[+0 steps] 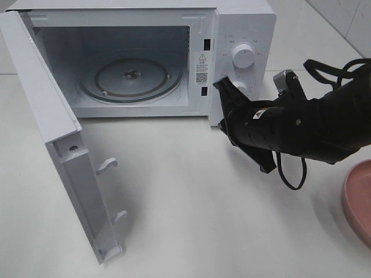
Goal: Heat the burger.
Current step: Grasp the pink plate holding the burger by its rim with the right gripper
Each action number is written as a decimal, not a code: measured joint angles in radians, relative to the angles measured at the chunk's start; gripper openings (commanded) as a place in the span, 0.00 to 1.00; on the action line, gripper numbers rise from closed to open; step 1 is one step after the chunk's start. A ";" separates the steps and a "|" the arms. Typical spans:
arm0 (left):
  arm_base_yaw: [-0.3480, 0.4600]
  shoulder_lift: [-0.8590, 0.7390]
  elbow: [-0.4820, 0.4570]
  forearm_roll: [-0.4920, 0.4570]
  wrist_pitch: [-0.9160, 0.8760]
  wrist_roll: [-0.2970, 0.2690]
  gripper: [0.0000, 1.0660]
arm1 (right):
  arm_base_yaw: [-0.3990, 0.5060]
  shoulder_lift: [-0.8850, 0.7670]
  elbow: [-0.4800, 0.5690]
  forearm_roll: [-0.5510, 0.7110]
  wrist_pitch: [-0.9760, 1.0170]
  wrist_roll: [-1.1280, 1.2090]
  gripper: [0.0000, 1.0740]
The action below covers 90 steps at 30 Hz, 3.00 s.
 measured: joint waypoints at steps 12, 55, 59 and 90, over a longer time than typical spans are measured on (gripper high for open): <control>0.000 0.000 0.000 0.000 0.000 0.000 0.94 | 0.000 -0.093 0.001 -0.197 0.258 -0.203 0.01; 0.000 0.000 0.000 0.000 0.000 0.000 0.94 | -0.077 -0.274 -0.149 -0.567 1.074 -0.646 0.73; 0.000 0.000 0.000 0.000 0.000 0.000 0.94 | -0.098 -0.298 -0.149 -0.576 1.105 -0.648 0.81; 0.000 0.000 0.000 0.000 0.000 0.000 0.94 | -0.320 -0.333 -0.089 -0.714 1.396 -0.640 0.71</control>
